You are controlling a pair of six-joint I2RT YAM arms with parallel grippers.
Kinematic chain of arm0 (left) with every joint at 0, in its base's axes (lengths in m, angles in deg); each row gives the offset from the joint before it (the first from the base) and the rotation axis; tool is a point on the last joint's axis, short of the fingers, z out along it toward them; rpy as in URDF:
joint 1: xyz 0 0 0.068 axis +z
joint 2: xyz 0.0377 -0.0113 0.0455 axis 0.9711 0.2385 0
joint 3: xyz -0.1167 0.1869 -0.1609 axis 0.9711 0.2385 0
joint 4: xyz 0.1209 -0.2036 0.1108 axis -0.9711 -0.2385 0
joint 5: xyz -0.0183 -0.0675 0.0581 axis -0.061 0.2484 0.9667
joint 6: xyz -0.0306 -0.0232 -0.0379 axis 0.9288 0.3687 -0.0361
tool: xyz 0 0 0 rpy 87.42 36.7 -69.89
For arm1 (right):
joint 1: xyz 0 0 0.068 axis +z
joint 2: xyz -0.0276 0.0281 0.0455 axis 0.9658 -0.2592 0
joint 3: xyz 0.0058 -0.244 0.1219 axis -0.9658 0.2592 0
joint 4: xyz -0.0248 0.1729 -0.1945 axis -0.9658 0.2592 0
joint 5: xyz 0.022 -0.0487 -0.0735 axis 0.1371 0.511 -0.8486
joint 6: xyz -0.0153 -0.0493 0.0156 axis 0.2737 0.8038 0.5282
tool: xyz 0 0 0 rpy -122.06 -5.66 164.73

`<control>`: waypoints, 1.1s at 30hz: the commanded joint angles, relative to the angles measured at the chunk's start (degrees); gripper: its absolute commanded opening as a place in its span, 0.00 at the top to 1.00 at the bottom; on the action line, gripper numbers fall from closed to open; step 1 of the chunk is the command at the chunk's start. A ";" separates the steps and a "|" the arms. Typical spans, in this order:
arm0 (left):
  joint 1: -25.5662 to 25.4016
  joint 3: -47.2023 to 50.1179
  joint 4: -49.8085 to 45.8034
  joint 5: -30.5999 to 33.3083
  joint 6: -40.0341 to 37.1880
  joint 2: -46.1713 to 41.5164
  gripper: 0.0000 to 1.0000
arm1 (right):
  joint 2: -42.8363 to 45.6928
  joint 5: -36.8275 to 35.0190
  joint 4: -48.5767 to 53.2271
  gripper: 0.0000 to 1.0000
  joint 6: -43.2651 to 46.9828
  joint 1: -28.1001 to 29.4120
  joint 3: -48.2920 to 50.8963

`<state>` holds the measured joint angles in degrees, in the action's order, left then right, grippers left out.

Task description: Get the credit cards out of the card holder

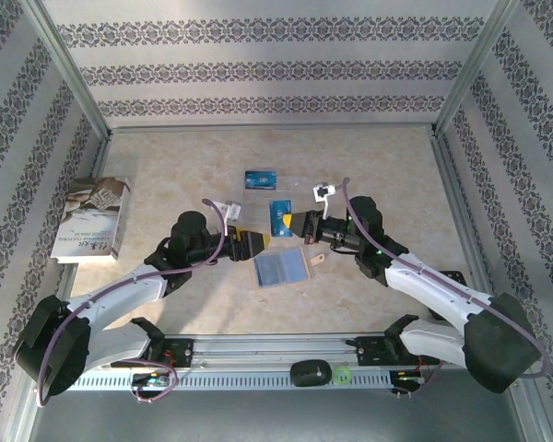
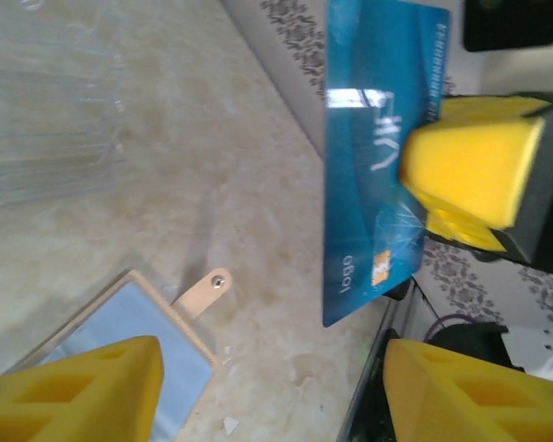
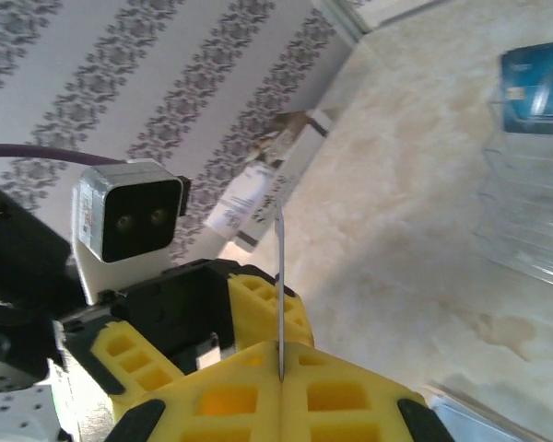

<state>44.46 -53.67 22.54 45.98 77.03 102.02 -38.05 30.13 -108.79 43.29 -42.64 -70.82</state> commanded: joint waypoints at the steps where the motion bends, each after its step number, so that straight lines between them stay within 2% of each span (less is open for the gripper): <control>1: 0.89 0.83 9.89 -4.25 2.53 -1.78 0.42 | -1.12 6.12 -9.80 1.00 -3.98 -0.30 1.06; 9: 1.35 0.56 10.82 -4.79 3.52 -2.38 0.59 | -2.97 9.66 -12.45 1.00 -5.33 0.31 1.06; 13: 1.35 0.37 11.28 -5.30 3.73 -2.39 0.62 | -4.33 10.76 -13.26 1.00 -5.37 1.14 0.95; 18: 1.46 -0.43 10.08 -5.32 3.06 -2.95 0.72 | -5.84 10.45 -13.93 1.00 -5.68 1.54 1.34; 20: 1.51 -0.86 8.74 -5.10 2.29 -3.33 0.83 | -6.41 10.30 -13.92 1.00 -5.60 1.76 1.49; 21: 1.50 -1.28 7.59 -4.82 1.75 -3.58 0.91 | -6.58 10.26 -13.80 1.00 -5.66 1.85 1.46; 22: 1.43 -1.93 5.47 -4.18 0.83 -3.81 1.00 | -6.68 9.94 -13.36 0.98 -5.70 1.79 1.59; 24: 1.43 -3.57 1.09 -3.51 -1.51 -4.31 1.00 | -6.01 8.57 -11.33 0.85 -5.47 1.32 2.15; 25: 1.46 -4.97 -2.74 -2.44 -3.49 -4.57 1.00 | -5.22 7.68 -10.12 0.82 -5.27 0.77 2.72; 29: 1.46 -14.22 -21.02 2.14 -14.00 -3.13 1.00 | -0.74 4.59 -5.10 0.81 -4.81 -2.95 5.49; 33: 1.37 -27.23 -39.04 9.13 -27.94 3.58 1.00 | 3.88 2.46 -2.13 0.84 -4.55 -6.25 8.27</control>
<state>45.57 -74.15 -0.87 49.43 62.58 102.52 -36.94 35.11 -113.68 37.56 -47.49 -64.02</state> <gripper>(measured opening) 0.064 0.168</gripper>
